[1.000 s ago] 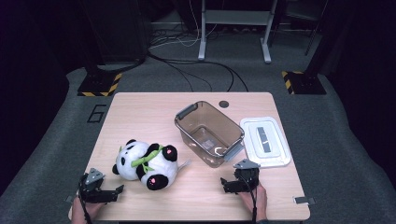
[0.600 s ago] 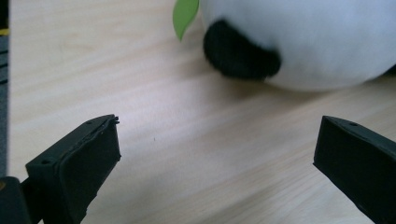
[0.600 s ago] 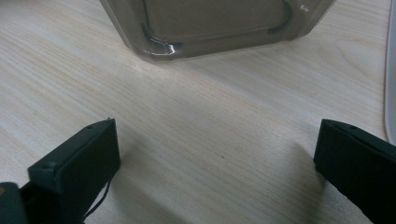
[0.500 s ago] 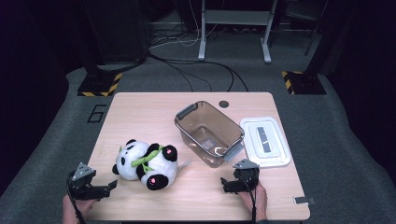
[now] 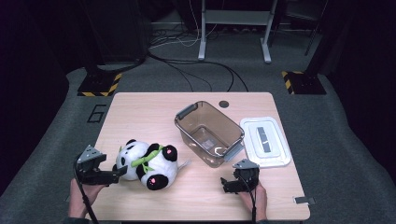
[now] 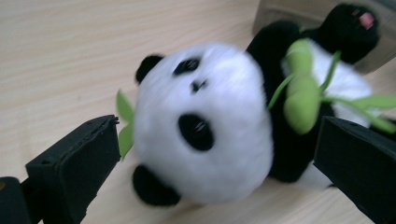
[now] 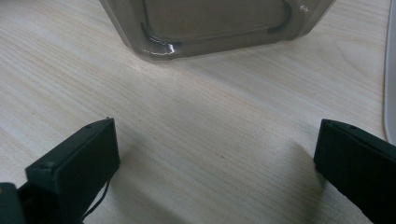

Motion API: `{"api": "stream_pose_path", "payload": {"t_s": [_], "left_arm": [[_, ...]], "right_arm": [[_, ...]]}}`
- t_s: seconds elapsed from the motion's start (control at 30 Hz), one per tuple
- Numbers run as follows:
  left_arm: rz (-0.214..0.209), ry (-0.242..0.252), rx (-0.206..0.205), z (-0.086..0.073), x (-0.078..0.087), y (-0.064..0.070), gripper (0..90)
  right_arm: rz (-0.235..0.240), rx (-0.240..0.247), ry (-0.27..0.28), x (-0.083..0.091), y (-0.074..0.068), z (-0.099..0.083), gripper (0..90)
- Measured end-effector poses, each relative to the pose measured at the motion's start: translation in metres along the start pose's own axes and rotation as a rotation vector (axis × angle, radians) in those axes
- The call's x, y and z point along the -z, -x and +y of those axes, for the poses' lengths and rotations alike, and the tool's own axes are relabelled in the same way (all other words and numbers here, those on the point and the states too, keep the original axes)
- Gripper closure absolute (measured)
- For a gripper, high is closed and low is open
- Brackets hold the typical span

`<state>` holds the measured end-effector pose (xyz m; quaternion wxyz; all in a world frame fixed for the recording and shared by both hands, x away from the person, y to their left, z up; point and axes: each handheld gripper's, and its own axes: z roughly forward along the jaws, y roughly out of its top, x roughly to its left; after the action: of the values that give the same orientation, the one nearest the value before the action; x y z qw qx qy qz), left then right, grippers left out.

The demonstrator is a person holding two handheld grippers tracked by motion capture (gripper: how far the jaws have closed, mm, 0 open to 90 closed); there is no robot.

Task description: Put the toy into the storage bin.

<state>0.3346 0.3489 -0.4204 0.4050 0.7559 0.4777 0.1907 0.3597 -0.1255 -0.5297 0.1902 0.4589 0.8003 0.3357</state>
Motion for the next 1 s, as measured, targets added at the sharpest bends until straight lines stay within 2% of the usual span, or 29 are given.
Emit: {"api": "stream_pose_path", "payload": {"t_s": [0.23, 0.33, 0.47, 0.5, 0.57, 0.6, 0.63, 0.67, 0.7, 0.77, 0.83, 0.87, 0.97, 1.0], "left_arm": [[-0.066, -0.014, -0.076, 0.027, -0.024, 0.03, 0.0], [-0.075, -0.032, -0.105, 0.033, -0.036, 0.04, 0.0], [-0.08, -0.053, -0.125, 0.037, -0.048, 0.046, 0.6], [-0.079, -0.054, -0.13, 0.037, -0.05, 0.047, 3.5], [-0.081, -0.059, -0.131, 0.038, -0.051, 0.048, 15.1], [-0.069, -0.069, -0.144, 0.038, -0.055, 0.05, 17.1], [-0.066, -0.078, -0.151, 0.038, -0.057, 0.05, 22.4], [-0.07, -0.085, -0.148, 0.038, -0.059, 0.051, 32.2], [-0.065, -0.098, -0.152, 0.038, -0.061, 0.051, 33.6], [-0.063, -0.123, -0.155, 0.036, -0.066, 0.051, 42.7], [-0.069, -0.134, -0.146, 0.035, -0.068, 0.051, 46.0], [-0.088, -0.141, -0.124, 0.032, -0.071, 0.049, 48.3], [-0.101, -0.126, -0.092, 0.026, -0.073, 0.046, 55.3], [-0.104, -0.122, -0.08, 0.025, -0.073, 0.045, 59.2]], "right_arm": [[0.0, 0.0, 0.0, 0.0, 0.0, 0.0, 0.0], [0.0, 0.0, 0.0, 0.0, 0.0, 0.0, 0.0], [-0.001, -0.006, 0.0, 0.0, 0.0, 0.0, 0.0], [0.001, 0.004, -0.001, 0.0, 0.0, 0.0, 0.0], [-0.001, -0.006, 0.0, 0.0, 0.0, 0.0, 0.0], [-0.001, -0.007, 0.0, 0.0, -0.001, 0.0, 0.0], [0.003, 0.004, -0.001, 0.0, 0.0, 0.0, 0.0], [0.002, -0.005, -0.001, 0.0, 0.0, 0.0, 0.0], [0.002, 0.004, -0.001, 0.0, 0.0, 0.0, 0.0], [0.001, 0.004, 0.0, 0.0, 0.0, 0.0, 0.0], [0.001, 0.004, 0.0, 0.0, 0.0, 0.0, 0.0], [0.001, 0.004, 0.0, 0.0, 0.0, 0.0, 0.0], [-0.001, -0.006, 0.0, 0.0, 0.0, 0.0, 0.0], [0.001, 0.004, -0.001, 0.0, 0.0, 0.0, 0.0]]}}
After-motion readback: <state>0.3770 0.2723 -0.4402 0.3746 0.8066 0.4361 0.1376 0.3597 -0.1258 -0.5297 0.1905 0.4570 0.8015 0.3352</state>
